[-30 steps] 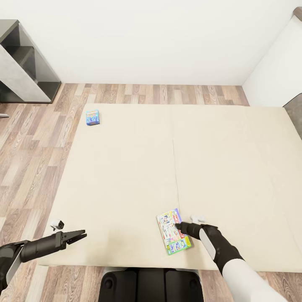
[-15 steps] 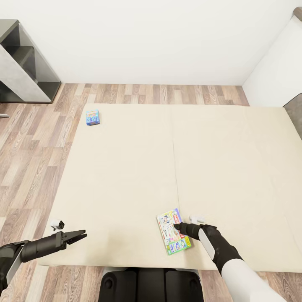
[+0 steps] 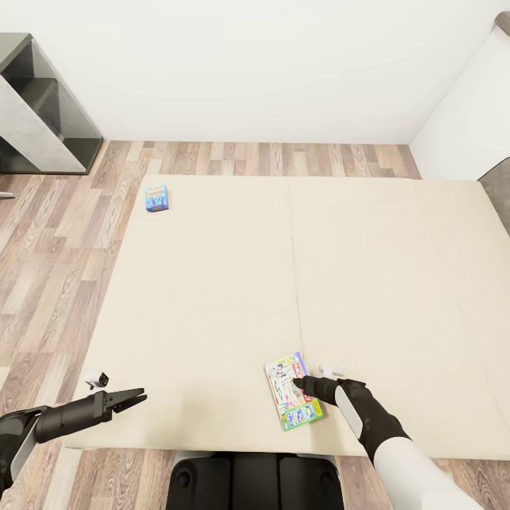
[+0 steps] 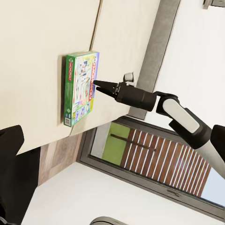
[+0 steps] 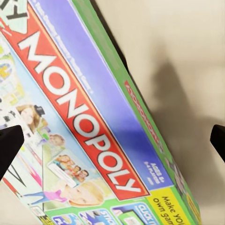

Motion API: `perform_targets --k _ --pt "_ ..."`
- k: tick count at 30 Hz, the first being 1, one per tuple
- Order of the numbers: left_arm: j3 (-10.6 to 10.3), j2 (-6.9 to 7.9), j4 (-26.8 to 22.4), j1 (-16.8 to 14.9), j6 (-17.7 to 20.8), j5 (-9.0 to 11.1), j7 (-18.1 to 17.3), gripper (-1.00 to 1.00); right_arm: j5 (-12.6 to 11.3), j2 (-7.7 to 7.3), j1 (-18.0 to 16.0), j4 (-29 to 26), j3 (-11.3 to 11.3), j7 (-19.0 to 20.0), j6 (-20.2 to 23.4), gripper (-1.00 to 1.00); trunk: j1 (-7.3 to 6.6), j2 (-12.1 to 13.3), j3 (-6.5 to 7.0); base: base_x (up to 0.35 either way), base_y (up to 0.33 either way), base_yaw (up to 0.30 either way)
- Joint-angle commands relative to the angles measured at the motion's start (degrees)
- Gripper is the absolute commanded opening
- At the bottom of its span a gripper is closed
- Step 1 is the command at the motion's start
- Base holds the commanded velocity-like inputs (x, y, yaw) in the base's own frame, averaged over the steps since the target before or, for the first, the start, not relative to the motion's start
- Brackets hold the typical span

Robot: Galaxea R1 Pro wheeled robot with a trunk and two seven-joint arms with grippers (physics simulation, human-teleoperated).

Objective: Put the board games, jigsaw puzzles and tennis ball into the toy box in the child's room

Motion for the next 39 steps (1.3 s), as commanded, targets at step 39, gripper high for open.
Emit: perform_targets --k 39 --pt "-0.01 0.07 -0.01 -0.01 0.58 -0.06 -0.22 1.0 -0.3 0.1 -0.01 -0.08 -0.17 0.02 5.32 1.0 0.03 -0.08 -0.07 0.0 0.0 0.0"
